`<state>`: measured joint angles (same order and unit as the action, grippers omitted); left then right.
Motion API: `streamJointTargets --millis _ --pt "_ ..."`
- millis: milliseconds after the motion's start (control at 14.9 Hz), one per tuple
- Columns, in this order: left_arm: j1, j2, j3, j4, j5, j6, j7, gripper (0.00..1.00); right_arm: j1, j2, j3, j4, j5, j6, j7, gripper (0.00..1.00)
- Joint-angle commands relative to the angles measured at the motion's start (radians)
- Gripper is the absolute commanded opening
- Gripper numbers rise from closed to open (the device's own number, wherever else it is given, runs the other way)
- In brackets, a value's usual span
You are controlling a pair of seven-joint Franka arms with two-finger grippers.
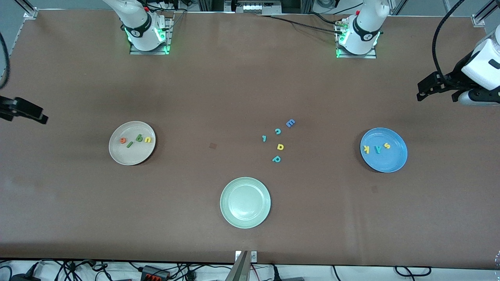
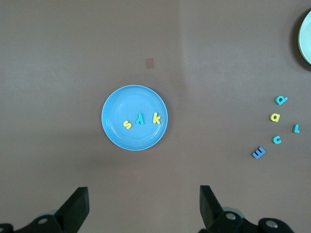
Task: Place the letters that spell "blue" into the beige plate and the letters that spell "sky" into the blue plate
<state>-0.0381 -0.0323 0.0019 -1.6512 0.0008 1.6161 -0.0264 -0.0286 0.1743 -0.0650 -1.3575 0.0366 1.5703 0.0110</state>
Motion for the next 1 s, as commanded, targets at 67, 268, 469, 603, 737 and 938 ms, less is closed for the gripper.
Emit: streamJointTargets --millis 67,268,469,603,737,938 --pt "-0.002 0.009 0.007 0.028 -0.024 -0.022 0.019 1.00 -0.071 -0.052 0.090 -0.014 -0.039 -0.044 -0.014 1.00" --pt "-0.002 0.011 0.009 0.028 -0.024 -0.021 0.019 1.00 -0.070 -0.067 0.090 -0.041 -0.060 -0.061 -0.017 1.00" --pt "-0.003 0.009 0.006 0.028 -0.024 -0.022 0.011 1.00 -0.070 -0.136 0.090 -0.168 -0.061 0.005 -0.019 1.00" --pt "-0.002 0.009 0.006 0.028 -0.024 -0.022 0.011 1.00 -0.068 -0.177 0.090 -0.230 -0.067 0.033 -0.023 1.00" --pt "-0.003 0.011 0.006 0.028 -0.024 -0.022 0.010 1.00 -0.070 -0.200 0.090 -0.258 -0.067 0.036 -0.039 1.00" --pt "-0.003 0.011 0.006 0.028 -0.024 -0.022 0.010 1.00 -0.073 -0.213 0.086 -0.267 -0.066 0.068 -0.089 1.00"
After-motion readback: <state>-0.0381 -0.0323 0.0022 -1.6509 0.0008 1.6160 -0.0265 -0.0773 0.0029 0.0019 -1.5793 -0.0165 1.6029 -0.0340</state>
